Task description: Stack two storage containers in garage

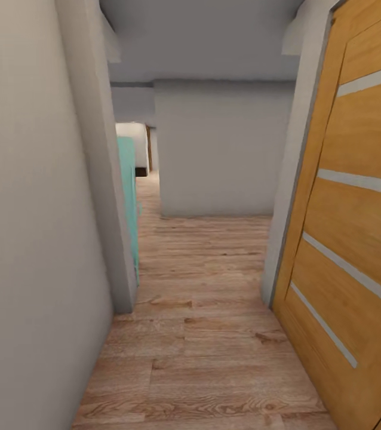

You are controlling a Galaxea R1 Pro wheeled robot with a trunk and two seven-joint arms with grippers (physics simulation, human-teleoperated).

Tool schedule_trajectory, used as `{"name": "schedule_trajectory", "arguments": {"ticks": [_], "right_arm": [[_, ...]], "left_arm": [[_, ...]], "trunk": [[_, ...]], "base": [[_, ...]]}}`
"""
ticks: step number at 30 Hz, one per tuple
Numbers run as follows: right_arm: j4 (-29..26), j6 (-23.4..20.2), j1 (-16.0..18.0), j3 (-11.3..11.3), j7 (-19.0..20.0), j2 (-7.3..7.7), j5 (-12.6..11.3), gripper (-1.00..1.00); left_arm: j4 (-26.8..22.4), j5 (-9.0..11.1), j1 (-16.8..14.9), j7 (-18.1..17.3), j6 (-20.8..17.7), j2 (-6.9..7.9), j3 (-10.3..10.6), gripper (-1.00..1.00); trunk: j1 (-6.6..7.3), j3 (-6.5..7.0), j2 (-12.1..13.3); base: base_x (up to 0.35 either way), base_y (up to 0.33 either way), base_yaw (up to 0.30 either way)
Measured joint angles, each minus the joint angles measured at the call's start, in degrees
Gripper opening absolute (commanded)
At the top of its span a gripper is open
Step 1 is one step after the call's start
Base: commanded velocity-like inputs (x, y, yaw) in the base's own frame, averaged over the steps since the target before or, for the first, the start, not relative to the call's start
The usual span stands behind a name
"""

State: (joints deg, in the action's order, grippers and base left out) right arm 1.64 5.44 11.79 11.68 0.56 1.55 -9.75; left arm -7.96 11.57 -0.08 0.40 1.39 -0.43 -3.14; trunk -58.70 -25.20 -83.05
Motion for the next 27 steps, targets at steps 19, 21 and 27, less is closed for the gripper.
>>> {"name": "schedule_trajectory", "arguments": {"ticks": [19,21,27], "right_arm": [[0.0,-0.3,0.0,0.0,0.0,-0.05,-0.2,1.0],[0.0,-0.2,0.0,-0.1,0.0,-0.03,-0.2,1.0],[0.0,0.0,0.0,-0.1,0.0,-0.05,-0.1,1.0]], "left_arm": [[0.0,-0.1,0.0,0.0,0.1,-0.13,0.2,1.0],[0.0,-0.1,0.0,0.0,0.1,-0.14,0.2,1.0],[0.0,-0.1,0.0,0.0,0.0,-0.16,0.2,1.0]], "trunk": [[0.0,0.0,0.0],[0.0,0.0,0.0],[0.0,0.0,0.0]], "base": [[0.323,0.0,0.001],[0.323,0.0,0.0],[0.323,0.0,-0.098]]}}
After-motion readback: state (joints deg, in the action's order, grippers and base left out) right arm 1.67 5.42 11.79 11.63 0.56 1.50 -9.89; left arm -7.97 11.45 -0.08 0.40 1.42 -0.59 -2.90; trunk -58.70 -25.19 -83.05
